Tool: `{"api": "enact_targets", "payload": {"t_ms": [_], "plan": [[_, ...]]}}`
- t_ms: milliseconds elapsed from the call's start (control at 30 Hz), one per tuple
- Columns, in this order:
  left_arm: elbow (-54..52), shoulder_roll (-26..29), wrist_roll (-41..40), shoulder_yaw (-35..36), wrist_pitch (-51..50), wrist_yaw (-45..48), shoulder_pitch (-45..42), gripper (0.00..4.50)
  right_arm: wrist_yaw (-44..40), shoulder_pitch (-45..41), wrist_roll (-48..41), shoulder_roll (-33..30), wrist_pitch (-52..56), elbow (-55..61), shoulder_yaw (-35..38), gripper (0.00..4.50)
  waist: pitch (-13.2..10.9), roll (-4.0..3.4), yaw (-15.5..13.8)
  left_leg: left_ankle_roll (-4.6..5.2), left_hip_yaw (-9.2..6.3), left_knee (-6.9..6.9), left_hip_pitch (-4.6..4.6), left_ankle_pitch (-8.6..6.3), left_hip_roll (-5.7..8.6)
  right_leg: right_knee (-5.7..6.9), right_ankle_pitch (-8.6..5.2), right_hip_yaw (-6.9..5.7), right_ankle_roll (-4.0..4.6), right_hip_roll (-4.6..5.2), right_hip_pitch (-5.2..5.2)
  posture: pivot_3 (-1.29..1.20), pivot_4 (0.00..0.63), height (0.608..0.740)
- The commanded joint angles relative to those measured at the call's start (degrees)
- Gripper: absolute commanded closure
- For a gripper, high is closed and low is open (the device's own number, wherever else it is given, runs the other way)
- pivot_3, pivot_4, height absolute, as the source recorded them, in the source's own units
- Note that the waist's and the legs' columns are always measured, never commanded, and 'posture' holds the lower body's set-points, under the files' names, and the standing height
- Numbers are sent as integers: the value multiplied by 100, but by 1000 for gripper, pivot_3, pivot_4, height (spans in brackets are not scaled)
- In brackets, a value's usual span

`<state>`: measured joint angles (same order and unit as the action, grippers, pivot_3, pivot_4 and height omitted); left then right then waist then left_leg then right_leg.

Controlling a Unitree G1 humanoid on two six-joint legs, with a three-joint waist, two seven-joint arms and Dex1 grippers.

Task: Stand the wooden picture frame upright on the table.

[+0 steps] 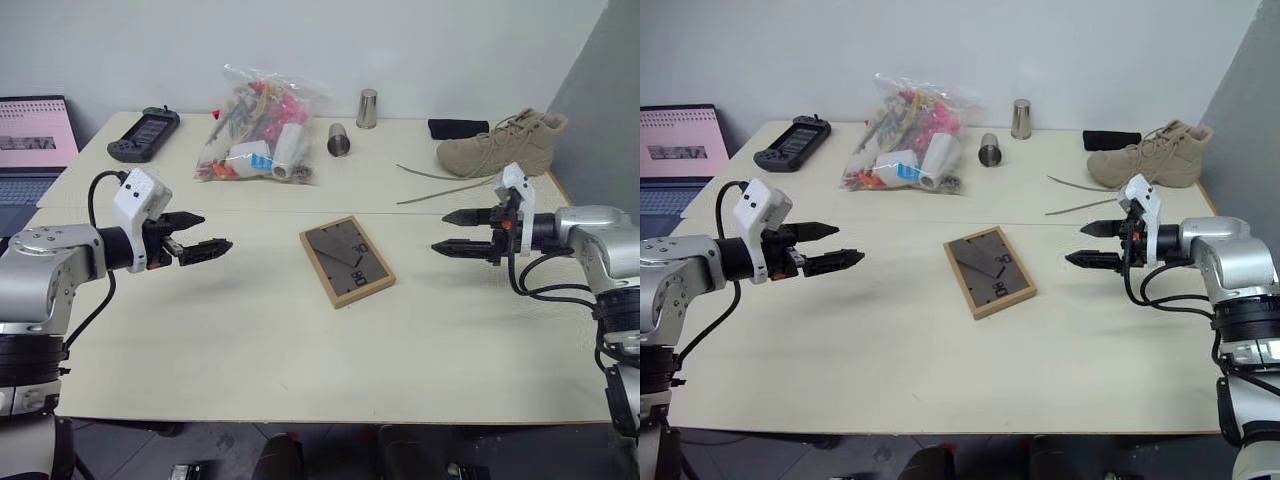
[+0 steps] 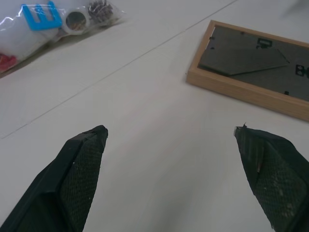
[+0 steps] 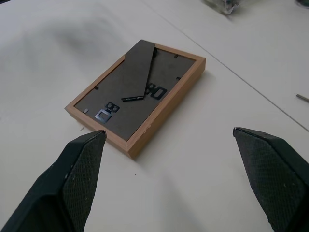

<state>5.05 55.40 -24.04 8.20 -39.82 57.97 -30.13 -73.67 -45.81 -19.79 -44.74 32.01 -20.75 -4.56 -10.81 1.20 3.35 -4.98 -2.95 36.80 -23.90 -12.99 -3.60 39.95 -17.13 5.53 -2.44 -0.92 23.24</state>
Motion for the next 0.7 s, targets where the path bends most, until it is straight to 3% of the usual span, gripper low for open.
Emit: {"api": "enact_targets", "payload": {"t_ms": [33, 533, 567, 700], "plan": [[-94, -19, 79, 113, 190, -136, -26, 0, -49, -163, 71, -3, -184, 30, 45, 14, 0, 0, -5, 0, 0, 1, 0, 0, 0, 0, 0, 0, 0, 0, 0, 0, 150, 740], [335, -393, 320, -69, 449, -321, 9, 0, 669, 25, 895, 611, -1345, -441, -207, 14, 0, 0, -4, 0, 0, 3, 1, 0, -1, 4, 0, 0, 0, 0, 0, 0, 150, 740], [380, -460, 364, -110, 523, -336, -9, 286, 787, 4, 996, 696, -1428, -566, -245, 0, 0, -1, -3, 0, 0, 3, 1, 0, 0, 4, 0, 0, 0, 0, 0, 0, 150, 740], [650, -841, 597, -339, 855, -531, -164, 1103, 1068, -58, 1333, 1009, -1806, -997, -431, 1001, 0, 0, -5, 0, 0, 6, 1, 0, 0, 6, 1, 0, 1, 0, -1, 0, 150, 740]]}}
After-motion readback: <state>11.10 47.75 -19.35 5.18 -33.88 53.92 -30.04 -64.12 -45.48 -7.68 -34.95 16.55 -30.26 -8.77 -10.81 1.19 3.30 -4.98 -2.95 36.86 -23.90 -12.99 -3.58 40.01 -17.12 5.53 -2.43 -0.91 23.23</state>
